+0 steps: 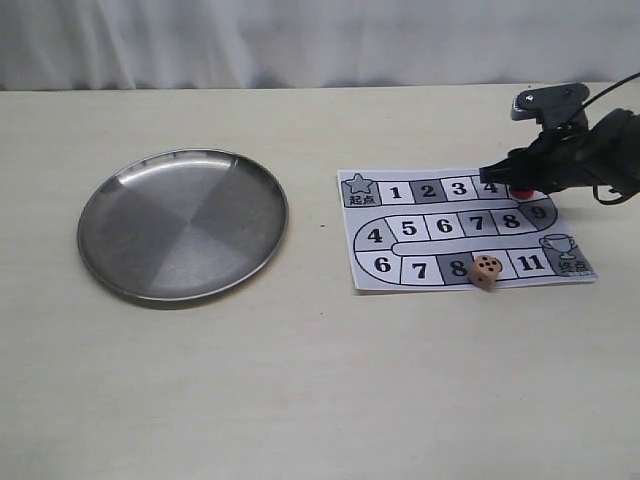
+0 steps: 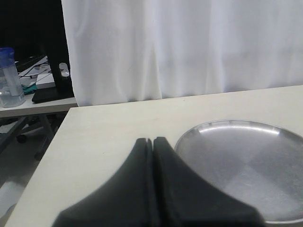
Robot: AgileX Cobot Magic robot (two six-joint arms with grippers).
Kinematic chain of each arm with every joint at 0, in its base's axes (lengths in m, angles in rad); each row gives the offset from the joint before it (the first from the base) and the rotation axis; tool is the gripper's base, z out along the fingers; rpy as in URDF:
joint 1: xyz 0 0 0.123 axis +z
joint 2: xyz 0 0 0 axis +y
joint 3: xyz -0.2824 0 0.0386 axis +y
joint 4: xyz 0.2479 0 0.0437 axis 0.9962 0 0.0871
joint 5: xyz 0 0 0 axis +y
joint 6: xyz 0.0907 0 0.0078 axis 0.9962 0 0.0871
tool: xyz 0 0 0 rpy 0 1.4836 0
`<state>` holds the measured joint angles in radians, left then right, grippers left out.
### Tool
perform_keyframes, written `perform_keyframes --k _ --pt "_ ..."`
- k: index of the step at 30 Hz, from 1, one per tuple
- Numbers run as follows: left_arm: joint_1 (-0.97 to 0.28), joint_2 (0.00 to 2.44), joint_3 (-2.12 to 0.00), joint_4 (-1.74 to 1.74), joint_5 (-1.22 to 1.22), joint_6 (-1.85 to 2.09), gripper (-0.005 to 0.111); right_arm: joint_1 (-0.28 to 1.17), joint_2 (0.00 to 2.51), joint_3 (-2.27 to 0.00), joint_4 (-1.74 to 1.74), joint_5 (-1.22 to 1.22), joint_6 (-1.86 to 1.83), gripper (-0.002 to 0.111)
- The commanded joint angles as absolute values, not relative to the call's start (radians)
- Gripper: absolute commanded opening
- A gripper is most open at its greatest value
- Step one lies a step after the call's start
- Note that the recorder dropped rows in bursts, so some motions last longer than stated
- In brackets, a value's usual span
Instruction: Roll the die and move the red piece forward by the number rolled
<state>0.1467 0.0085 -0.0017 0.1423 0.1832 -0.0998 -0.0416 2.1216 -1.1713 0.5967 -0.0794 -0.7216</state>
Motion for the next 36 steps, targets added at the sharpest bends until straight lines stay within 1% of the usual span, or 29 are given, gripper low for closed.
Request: perform_keyframes --k 1,5,6,8,9,13,15,16,17,18,19,24,28,32,36 --pt "0.139 0.003 0.0 0.144 0.174 -0.097 0.0 -0.044 2.132 -1.17 0.59 -0.047 -0.698 0.061" --pt "0.139 0.003 0.0 0.144 0.174 -0.097 0.0 -0.044 2.126 -1.17 0.598 -0.056 -0.668 0.075" --pt "0.139 0.003 0.0 0.144 0.174 -0.097 0.0 -0.044 2.101 -1.17 0.598 -0.054 -0.668 0.082" --pt "0.139 0.003 0.0 0.144 0.174 -0.097 0.0 -0.044 2.062 -1.17 0.598 -0.034 -0.676 0.085" --pt "0.139 0.003 0.0 0.144 0.174 -0.097 0.0 -0.044 2.031 -1.17 0.598 -0.023 -0.676 0.084" --pt "0.139 0.003 0.0 0.144 0.174 -0.097 0.0 -0.046 1.765 -1.17 0.593 0.075 -0.678 0.083" --pt "0.139 0.003 0.0 0.144 0.174 -0.097 0.0 -0.046 1.624 -1.17 0.593 0.131 -0.695 0.066" --pt "0.139 0.003 0.0 0.144 0.174 -0.097 0.0 -0.046 1.534 -1.168 0.593 0.164 -0.691 0.043" --pt "0.139 0.003 0.0 0.144 0.174 -0.097 0.0 -0.046 1.468 -1.158 0.593 0.182 -0.678 0.024" --pt "0.139 0.003 0.0 0.144 0.174 -0.097 0.0 -0.046 1.428 -1.145 0.593 0.185 -0.666 0.012" --pt "0.139 0.003 0.0 0.144 0.174 -0.097 0.0 -0.046 1.398 -1.13 0.594 0.185 -0.656 0.005" --pt "0.139 0.003 0.0 0.144 0.174 -0.097 0.0 -0.043 1.196 -0.936 0.641 0.102 -0.634 0.004" --pt "0.139 0.003 0.0 0.144 0.174 -0.097 0.0 -0.043 1.06 -0.71 0.902 -0.04 -0.612 0.004" --pt "0.139 0.003 0.0 0.144 0.174 -0.097 0.0 -0.043 0.983 -0.549 0.919 -0.096 -0.598 0.004" --pt "0.139 0.003 0.0 0.144 0.174 -0.097 0.0 -0.043 0.917 -0.451 0.919 -0.101 -0.59 0.004"
